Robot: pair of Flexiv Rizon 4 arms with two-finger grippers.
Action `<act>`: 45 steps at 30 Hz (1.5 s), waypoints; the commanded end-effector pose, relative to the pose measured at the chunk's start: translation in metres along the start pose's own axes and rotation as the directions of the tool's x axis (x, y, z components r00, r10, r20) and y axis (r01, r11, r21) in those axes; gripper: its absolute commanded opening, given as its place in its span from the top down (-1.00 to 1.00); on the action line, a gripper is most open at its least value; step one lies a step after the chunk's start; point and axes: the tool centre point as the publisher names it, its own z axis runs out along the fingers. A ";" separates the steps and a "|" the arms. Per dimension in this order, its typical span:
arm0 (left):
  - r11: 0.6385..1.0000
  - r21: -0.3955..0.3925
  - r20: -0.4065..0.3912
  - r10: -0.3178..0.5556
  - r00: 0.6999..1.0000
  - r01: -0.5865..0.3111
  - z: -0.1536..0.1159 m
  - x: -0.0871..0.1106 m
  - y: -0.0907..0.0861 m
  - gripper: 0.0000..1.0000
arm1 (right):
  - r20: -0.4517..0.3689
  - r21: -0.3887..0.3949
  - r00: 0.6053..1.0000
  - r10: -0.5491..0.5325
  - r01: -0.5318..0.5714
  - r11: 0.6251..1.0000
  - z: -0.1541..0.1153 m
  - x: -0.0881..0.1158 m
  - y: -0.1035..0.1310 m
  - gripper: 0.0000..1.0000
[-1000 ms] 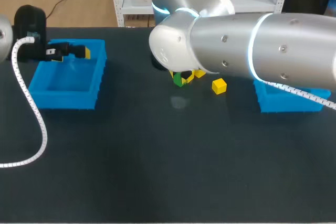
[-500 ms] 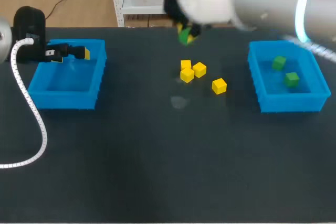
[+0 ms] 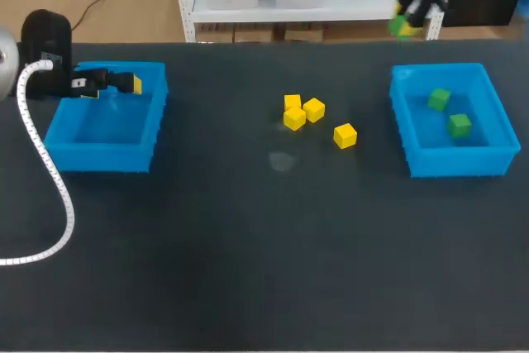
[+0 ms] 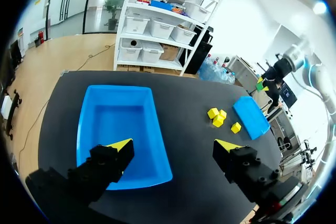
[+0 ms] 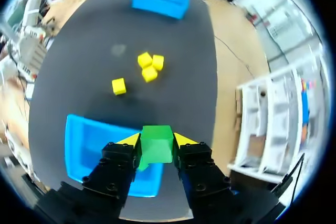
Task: Put the green cubes in the right bin and the yellow cubes in the left bin.
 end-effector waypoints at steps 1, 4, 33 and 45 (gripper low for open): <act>1.000 0.004 0.004 0.000 1.000 0.000 0.000 0.001 0.001 -1.00 | 0.235 0.277 0.930 0.283 -0.343 0.897 0.013 0.048 0.029 1.00; 1.000 0.004 0.004 0.000 1.000 0.000 0.000 0.001 0.001 -1.00 | 0.291 0.255 0.894 0.340 -0.415 0.873 0.016 0.061 0.039 1.00; 1.000 0.004 0.004 0.000 1.000 0.000 0.000 0.001 0.001 -1.00 | 0.437 0.212 0.776 0.455 -0.581 0.786 0.041 0.063 0.054 -1.00; 1.000 0.004 0.004 0.000 1.000 0.000 0.000 0.001 0.001 -1.00 | 0.437 0.212 0.776 0.455 -0.581 0.786 0.041 0.063 0.054 -1.00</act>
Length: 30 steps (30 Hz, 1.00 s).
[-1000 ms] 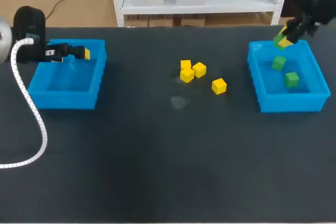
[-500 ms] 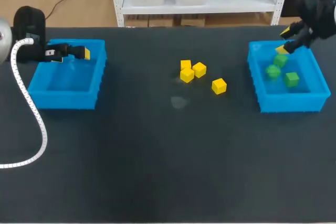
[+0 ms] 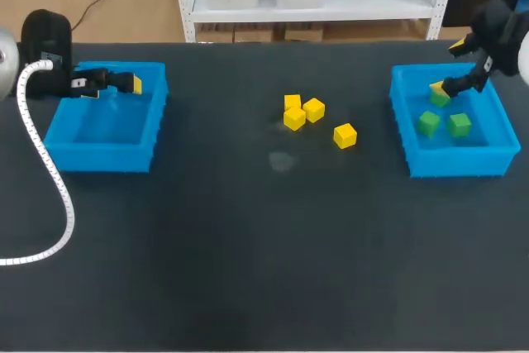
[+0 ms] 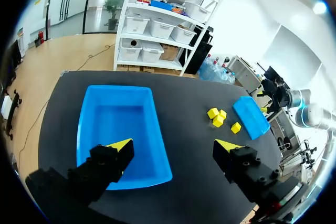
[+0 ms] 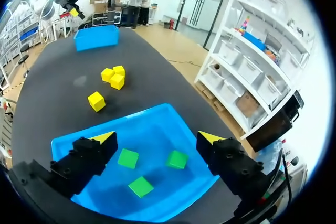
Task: Put the green cubes in the right bin and the yellow cubes in the left bin.
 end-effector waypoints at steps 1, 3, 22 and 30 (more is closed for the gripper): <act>1.000 0.004 0.004 0.000 1.000 0.000 0.000 0.001 0.001 -1.00 | -0.004 0.007 1.000 0.001 -0.001 1.000 -0.001 0.000 0.002 -1.00; 1.000 0.004 0.004 0.000 1.000 0.000 0.000 0.001 0.001 -1.00 | -0.004 0.007 1.000 0.001 -0.001 1.000 -0.001 0.000 0.002 -1.00; 0.873 -0.047 -0.423 0.423 0.801 -0.486 0.069 -0.045 -0.115 -1.00 | -0.004 0.007 1.000 0.001 -0.001 1.000 -0.001 0.000 0.002 -1.00; 0.893 0.014 -0.510 0.393 0.765 -0.450 0.118 -0.030 -0.150 -1.00 | -0.004 0.007 1.000 0.001 -0.001 1.000 -0.001 0.000 0.002 -1.00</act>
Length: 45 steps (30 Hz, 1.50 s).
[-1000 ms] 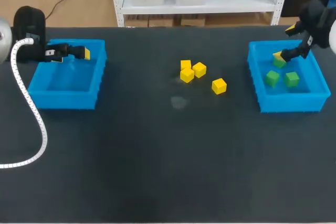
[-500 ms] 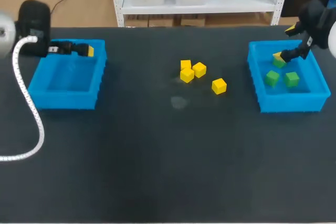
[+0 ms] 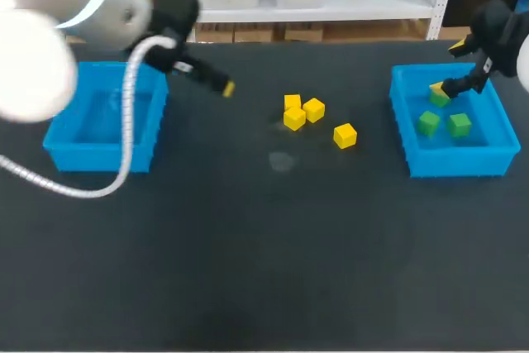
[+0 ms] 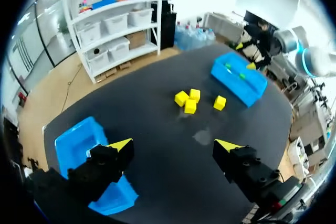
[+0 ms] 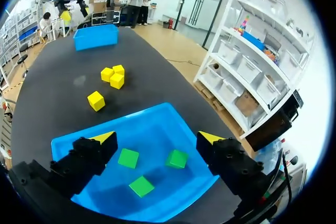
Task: Put the green cubes in the right bin and the yellow cubes in the left bin.
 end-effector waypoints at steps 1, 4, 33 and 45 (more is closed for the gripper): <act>1.000 -0.020 -0.280 0.012 0.960 -0.018 0.044 -0.039 -0.016 -1.00 | 0.000 0.002 1.000 0.000 0.000 1.000 -0.001 0.000 0.001 -1.00; 0.999 -0.026 -0.311 0.011 0.951 -0.021 0.062 -0.042 -0.029 -1.00 | 0.000 0.002 1.000 0.000 0.000 1.000 -0.001 0.000 0.001 -1.00; 0.994 -0.082 -0.492 0.019 0.870 -0.068 0.199 -0.030 -0.062 -1.00 | 0.000 0.002 1.000 0.000 0.000 1.000 -0.001 0.000 0.001 -1.00; 0.979 -0.189 -0.442 -0.014 0.897 -0.078 0.199 -0.029 -0.043 0.11 | 0.000 0.002 1.000 0.000 0.000 1.000 -0.001 0.000 0.001 -1.00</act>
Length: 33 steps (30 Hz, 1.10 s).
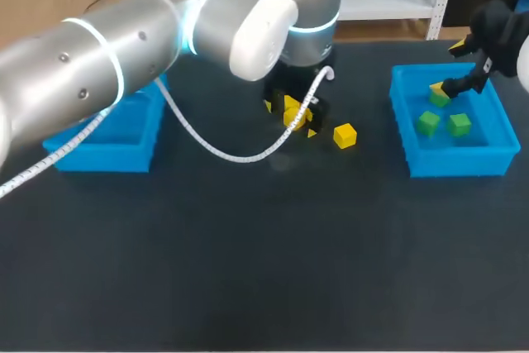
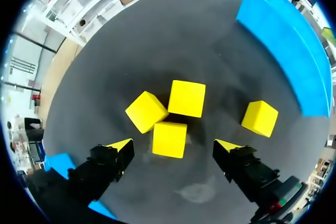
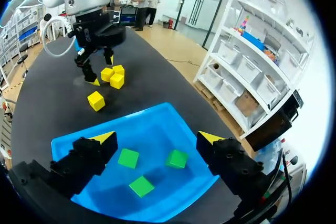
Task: Put the green cubes in the right bin and the yellow cubes in the left bin.
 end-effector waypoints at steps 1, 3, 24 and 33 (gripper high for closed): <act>1.000 0.008 0.007 -0.019 1.000 0.019 0.003 0.002 0.003 0.57 | 0.000 0.001 1.000 0.000 0.000 1.000 -0.001 0.000 0.001 -1.00; 1.000 0.016 0.007 -0.022 1.000 0.022 0.005 0.003 0.004 1.00 | 0.000 0.001 1.000 0.000 0.000 1.000 -0.001 0.000 0.001 -1.00; 0.995 -0.016 0.255 -0.092 0.963 0.099 -0.090 0.066 0.064 1.00 | 0.000 0.001 1.000 0.000 0.000 1.000 -0.001 0.000 0.001 -1.00; 0.933 -0.159 0.285 -0.270 0.920 0.323 -0.136 0.159 0.160 1.00 | 0.000 0.001 1.000 0.000 0.000 1.000 -0.001 0.000 0.001 -1.00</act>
